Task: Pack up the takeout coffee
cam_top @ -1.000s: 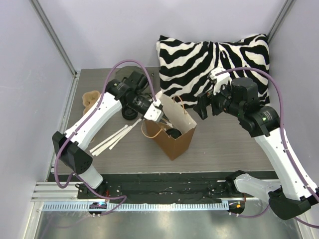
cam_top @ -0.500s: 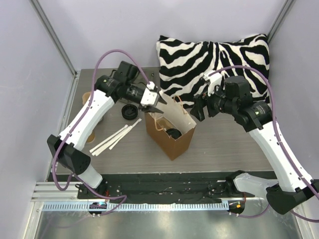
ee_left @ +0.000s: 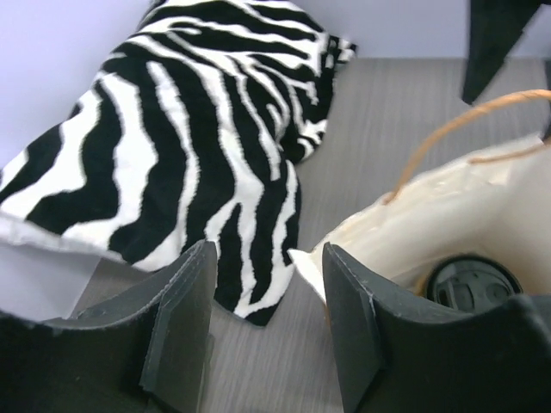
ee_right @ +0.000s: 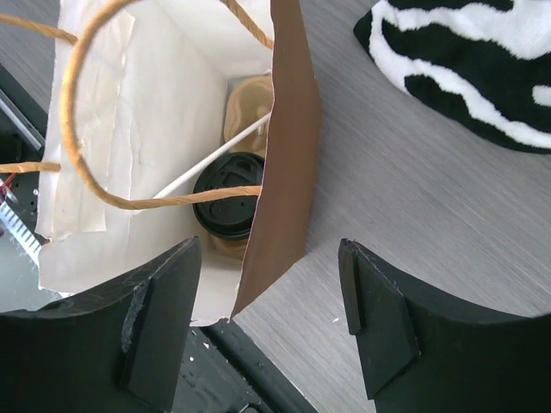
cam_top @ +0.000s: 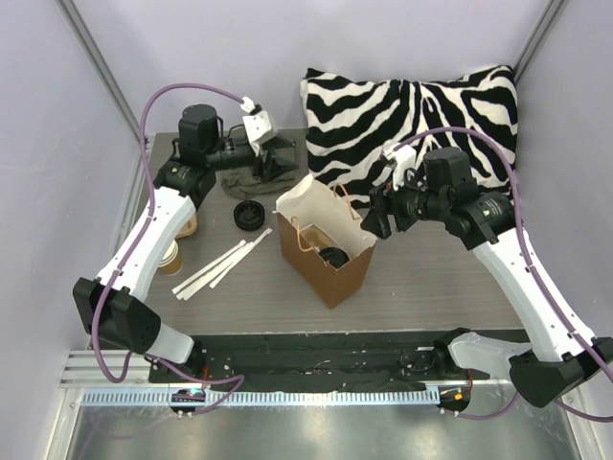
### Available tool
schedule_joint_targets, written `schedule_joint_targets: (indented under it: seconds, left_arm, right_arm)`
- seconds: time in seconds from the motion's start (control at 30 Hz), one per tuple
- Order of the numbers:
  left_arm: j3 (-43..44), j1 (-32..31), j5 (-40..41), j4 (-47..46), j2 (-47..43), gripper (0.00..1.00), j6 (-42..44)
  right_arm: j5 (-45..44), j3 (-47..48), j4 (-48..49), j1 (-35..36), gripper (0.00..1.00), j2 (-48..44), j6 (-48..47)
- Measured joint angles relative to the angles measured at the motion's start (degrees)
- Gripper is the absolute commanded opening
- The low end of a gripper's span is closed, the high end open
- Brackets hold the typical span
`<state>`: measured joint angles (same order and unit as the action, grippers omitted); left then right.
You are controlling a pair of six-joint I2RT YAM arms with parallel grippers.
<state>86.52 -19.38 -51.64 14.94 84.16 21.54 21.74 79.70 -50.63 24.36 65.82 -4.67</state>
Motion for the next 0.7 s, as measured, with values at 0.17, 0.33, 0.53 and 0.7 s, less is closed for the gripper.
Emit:
schedule_joint_targets:
  seconds: [0.17,0.33,0.53,0.7]
  left_arm:
    - [-1.0,1.9,2.9,-5.3,0.0,0.58,-7.8]
    - [-1.9,2.6,4.7,-7.9,-0.3,0.58,-11.9]
    - [-4.2,2.7,6.1,-9.3,-1.6,0.59,-14.7]
    - [-5.7,3.0,7.6,-9.6,-2.9,0.59,-15.8]
  right_arm:
    - [-0.1,0.0,-1.2,0.0,0.63,1.6,-1.8]
    - [-0.6,0.0,-1.9,0.0,0.47,3.4,-4.7]
    - [-1.6,1.8,-2.6,0.0,0.19,7.2,-8.9]
    - [-2.1,4.1,-3.3,0.0,0.04,9.8,-11.9]
